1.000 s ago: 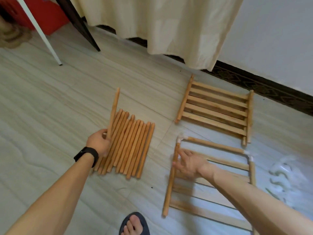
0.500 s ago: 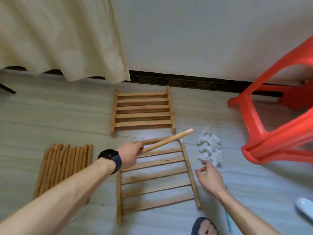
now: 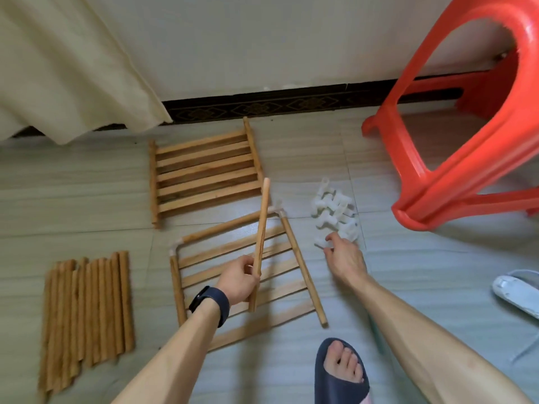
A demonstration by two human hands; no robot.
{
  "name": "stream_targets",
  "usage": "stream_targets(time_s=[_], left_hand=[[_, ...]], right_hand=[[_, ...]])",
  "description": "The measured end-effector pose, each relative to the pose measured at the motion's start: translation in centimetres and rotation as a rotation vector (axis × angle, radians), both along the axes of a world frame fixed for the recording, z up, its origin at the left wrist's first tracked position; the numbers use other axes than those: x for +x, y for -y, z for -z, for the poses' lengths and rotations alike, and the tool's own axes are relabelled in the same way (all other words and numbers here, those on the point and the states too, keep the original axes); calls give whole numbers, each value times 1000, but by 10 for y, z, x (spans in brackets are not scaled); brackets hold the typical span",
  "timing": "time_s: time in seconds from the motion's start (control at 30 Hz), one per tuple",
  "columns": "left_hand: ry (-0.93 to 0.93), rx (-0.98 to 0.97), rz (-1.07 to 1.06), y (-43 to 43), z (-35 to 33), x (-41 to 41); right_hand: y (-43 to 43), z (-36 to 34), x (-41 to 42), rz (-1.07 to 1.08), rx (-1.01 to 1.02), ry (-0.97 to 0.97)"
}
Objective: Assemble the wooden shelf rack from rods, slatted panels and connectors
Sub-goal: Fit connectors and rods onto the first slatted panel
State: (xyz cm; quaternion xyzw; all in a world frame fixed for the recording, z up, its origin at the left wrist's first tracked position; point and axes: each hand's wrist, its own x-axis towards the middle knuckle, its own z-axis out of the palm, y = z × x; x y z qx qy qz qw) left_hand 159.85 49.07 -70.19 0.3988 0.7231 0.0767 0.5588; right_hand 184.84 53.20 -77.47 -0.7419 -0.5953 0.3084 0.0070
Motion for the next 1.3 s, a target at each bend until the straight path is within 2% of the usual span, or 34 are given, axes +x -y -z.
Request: stream_targets(time_s=[0.1,0.23,0.33,0.47,0.63,0.83,0.97,1.07,1.3], left_hand=[[55,5,-148,-4,-21,-6],[145,95,-336,-17,-74,-32],[247,181,-476,-25,-125,-53],[356,335,-627,-23,-202,-70],[509,491,-783,2,-277,-83],[637,579,-923,37,-301,-95],[680,558,-1015,56,-302,-99],[713,563,-1020,62,-305,-106],[750,570,-1020,62,-308,-115]], right_hand=[[7,-7,-4,55,-7,-69],[17,-50,-19,177,31,-376],[10,-116,-42,246,98,-648],[0,-218,-76,212,174,-995],[0,-327,-123,206,201,-1255],[17,-393,-160,145,166,-1271],[41,-385,-180,227,33,-1308],[54,-376,-186,212,-48,-1294],[57,-367,-178,217,-41,-1274]])
